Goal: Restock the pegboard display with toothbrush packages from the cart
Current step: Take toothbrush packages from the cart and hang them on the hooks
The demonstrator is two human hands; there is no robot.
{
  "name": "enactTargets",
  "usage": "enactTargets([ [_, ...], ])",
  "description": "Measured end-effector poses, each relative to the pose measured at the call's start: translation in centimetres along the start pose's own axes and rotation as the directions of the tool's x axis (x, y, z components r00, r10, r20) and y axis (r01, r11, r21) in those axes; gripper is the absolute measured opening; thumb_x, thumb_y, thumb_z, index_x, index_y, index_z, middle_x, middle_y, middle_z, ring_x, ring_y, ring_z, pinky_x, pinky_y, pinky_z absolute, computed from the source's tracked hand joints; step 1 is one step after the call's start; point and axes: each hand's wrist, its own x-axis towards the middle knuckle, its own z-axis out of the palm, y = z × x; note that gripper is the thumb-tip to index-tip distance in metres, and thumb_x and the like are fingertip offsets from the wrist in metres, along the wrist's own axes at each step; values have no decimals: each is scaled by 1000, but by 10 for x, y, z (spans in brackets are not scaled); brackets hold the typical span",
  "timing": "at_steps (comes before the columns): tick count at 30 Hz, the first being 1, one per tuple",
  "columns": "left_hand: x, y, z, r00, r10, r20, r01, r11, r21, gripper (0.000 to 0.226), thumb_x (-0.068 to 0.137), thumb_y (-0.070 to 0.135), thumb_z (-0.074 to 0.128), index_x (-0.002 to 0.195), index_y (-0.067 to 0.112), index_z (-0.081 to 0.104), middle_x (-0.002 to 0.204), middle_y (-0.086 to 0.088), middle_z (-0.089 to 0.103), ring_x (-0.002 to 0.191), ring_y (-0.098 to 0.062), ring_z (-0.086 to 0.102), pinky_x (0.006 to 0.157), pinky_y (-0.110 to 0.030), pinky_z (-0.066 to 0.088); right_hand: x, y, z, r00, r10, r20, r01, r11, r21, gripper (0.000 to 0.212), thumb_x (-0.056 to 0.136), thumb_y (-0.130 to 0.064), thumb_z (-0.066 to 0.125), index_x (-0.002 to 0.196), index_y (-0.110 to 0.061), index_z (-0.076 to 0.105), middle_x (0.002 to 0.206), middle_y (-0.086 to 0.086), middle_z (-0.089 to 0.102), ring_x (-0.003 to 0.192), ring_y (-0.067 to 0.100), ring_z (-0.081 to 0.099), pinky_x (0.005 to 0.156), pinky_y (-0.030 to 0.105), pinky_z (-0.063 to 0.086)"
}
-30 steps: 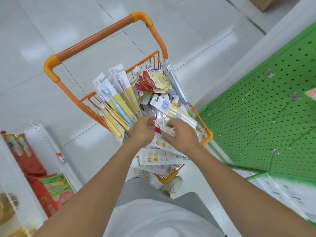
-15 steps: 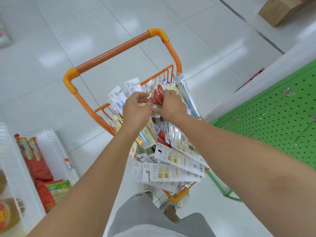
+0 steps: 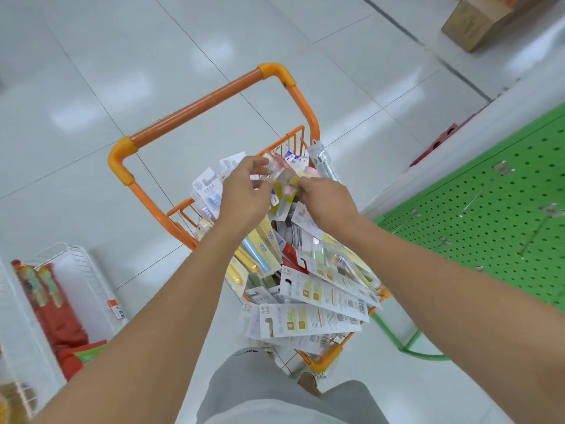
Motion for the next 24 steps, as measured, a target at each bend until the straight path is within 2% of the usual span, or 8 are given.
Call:
enactTargets([
  [1, 7, 3, 3, 998, 57, 37, -60, 994, 97, 38, 95, 6, 57, 130, 20, 56, 124, 2, 60, 98, -8, 64, 76, -12, 51, -2, 4, 0, 999, -22, 23, 21, 999, 45, 21, 98, -8, 50, 110, -21, 61, 86, 3, 66, 88, 30, 63, 58, 34, 37],
  [4, 28, 11, 11, 964, 136, 230, -224, 881, 417, 56, 92, 1, 55, 145, 17, 45, 146, -5, 44, 122, -25, 54, 98, -34, 47, -7, 18, 1, 998, -21, 52, 13, 986, 166, 24, 99, -14, 48, 106, -23, 70, 94, 2, 70, 95, 25, 62, 69, 39, 50],
  [7, 49, 16, 19, 918, 136, 373, -374, 613, 696, 76, 82, -10, 54, 150, 20, 38, 153, -4, 33, 120, -33, 52, 85, -44, 51, -19, 30, -2, 999, 40, -1, -38, 947, 320, 27, 100, -13, 51, 105, -23, 76, 97, -1, 72, 97, 24, 61, 72, 37, 49],
  [9, 64, 16, 26, 905, 93, 416, -412, 445, 796, 73, 82, -9, 58, 146, 22, 42, 145, -7, 42, 116, -34, 53, 78, -43, 51, -29, 38, -2, 997, 75, -19, -62, 919, 389, 27, 101, -12, 51, 107, -20, 76, 96, -1, 71, 90, 24, 60, 73, 37, 47],
  [12, 81, 8, 34, 919, 64, 388, -386, 346, 855, 53, 83, -3, 64, 131, 17, 54, 118, -11, 57, 107, -33, 58, 73, -39, 46, -41, 45, -2, 988, 140, -64, -95, 882, 462, 24, 102, -13, 54, 110, -18, 76, 99, 2, 73, 90, 24, 62, 77, 38, 49],
  [17, 96, 3, 35, 932, 162, 325, -363, 382, 850, 30, 88, -4, 61, 113, 10, 69, 105, -13, 64, 97, -33, 62, 78, -40, 51, -52, 51, -2, 946, 281, -161, -137, 797, 588, 20, 103, -19, 57, 105, -11, 75, 89, 6, 72, 80, 18, 61, 72, 35, 46],
  [20, 94, 15, 24, 897, 249, 365, -442, 534, 721, 16, 94, 12, 64, 104, 13, 75, 102, -10, 68, 98, -31, 62, 79, -37, 49, -60, 50, -8, 914, 371, -161, -152, 684, 713, 19, 101, -19, 60, 102, -8, 75, 80, -1, 70, 71, 1, 58, 66, 24, 43],
  [24, 72, 53, 10, 855, 392, 340, -514, 730, 450, 15, 90, 25, 73, 93, 12, 77, 100, -7, 62, 88, -21, 56, 77, -33, 43, -76, 55, -29, 875, 471, -108, -127, 440, 889, 15, 98, -18, 64, 94, -9, 76, 87, 24, 70, 74, 15, 57, 72, 33, 45],
])
